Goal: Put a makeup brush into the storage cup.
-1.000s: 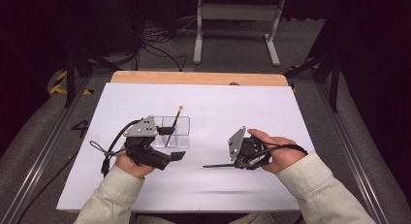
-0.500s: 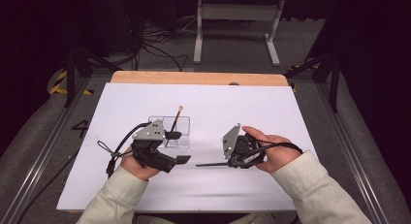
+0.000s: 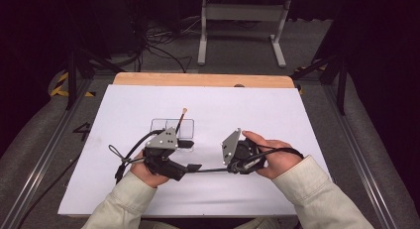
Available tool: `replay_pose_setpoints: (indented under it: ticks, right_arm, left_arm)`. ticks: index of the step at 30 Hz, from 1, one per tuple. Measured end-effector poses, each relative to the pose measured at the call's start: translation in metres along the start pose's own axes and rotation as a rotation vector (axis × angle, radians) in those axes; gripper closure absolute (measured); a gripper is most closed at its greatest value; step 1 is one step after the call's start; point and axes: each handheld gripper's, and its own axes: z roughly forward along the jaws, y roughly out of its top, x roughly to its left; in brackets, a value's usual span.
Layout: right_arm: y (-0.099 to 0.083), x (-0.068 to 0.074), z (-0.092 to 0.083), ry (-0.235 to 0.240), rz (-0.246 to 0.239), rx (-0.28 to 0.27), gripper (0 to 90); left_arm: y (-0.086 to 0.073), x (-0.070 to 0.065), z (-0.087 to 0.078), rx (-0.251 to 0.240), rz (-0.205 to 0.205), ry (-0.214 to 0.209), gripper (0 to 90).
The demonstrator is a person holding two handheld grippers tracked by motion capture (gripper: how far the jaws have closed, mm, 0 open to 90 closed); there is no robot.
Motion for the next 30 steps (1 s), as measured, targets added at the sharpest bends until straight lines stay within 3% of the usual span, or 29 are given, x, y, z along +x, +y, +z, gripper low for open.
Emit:
replay_pose_setpoints:
  ticks: [24,30]
  right_arm:
    - [0.004,0.0,-0.002,-0.007,-0.002,-0.032,82.8]
    - [0.005,0.0,-0.002,-0.002,-0.006,-0.034,82.8]
  left_arm:
    - [-0.003,-0.003,0.025,0.075,0.009,-0.137,51.7]
    - [-0.003,-0.003,0.029,0.103,0.024,-0.145,59.6]
